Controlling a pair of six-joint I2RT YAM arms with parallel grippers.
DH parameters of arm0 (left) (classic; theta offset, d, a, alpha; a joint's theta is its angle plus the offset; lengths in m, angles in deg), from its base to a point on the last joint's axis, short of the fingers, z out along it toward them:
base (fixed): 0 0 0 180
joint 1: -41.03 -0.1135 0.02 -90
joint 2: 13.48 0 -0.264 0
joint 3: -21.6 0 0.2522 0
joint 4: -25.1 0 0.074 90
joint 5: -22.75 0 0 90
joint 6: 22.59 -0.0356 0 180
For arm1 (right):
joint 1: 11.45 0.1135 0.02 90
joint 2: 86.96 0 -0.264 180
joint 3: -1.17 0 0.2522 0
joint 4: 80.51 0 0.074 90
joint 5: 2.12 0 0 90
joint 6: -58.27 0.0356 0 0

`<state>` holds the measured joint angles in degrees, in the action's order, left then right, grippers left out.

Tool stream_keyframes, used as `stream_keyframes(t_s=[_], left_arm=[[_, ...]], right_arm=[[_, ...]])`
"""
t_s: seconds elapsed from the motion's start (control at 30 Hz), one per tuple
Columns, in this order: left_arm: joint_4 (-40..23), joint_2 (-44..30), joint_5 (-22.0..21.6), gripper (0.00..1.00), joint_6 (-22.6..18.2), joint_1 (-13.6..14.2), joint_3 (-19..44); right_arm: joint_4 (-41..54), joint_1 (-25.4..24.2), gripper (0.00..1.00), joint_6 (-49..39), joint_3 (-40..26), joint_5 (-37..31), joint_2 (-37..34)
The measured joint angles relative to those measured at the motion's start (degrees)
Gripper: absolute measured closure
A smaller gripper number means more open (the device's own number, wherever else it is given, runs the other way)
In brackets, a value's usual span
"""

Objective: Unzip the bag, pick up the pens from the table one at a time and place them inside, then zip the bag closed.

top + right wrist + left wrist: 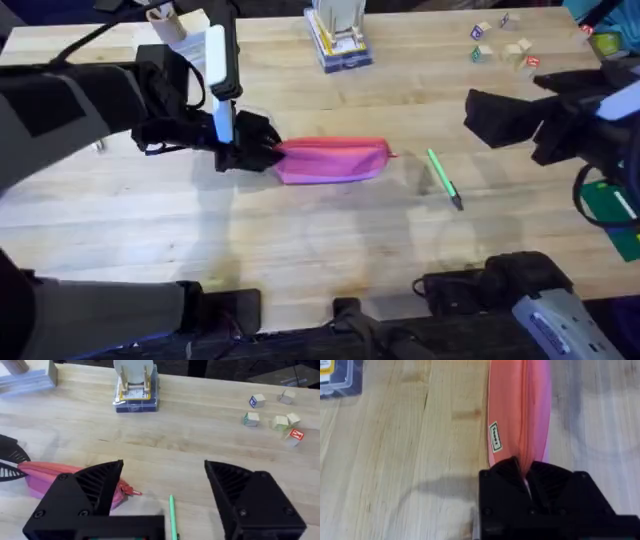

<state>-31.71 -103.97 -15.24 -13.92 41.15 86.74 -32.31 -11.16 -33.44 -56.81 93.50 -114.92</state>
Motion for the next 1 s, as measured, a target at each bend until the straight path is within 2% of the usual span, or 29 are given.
stream_keyframes(t_s=[0.1,1.0], left_arm=[[0.02,-0.01,0.02,0.938,-0.08,0.00,0.00],[0.02,-0.01,0.02,0.941,-0.09,0.01,0.00]], right_arm=[[0.87,0.00,0.004,0.00,0.00,0.00,0.00],[2.44,0.00,0.004,-1.04,0.00,1.33,-0.32]])
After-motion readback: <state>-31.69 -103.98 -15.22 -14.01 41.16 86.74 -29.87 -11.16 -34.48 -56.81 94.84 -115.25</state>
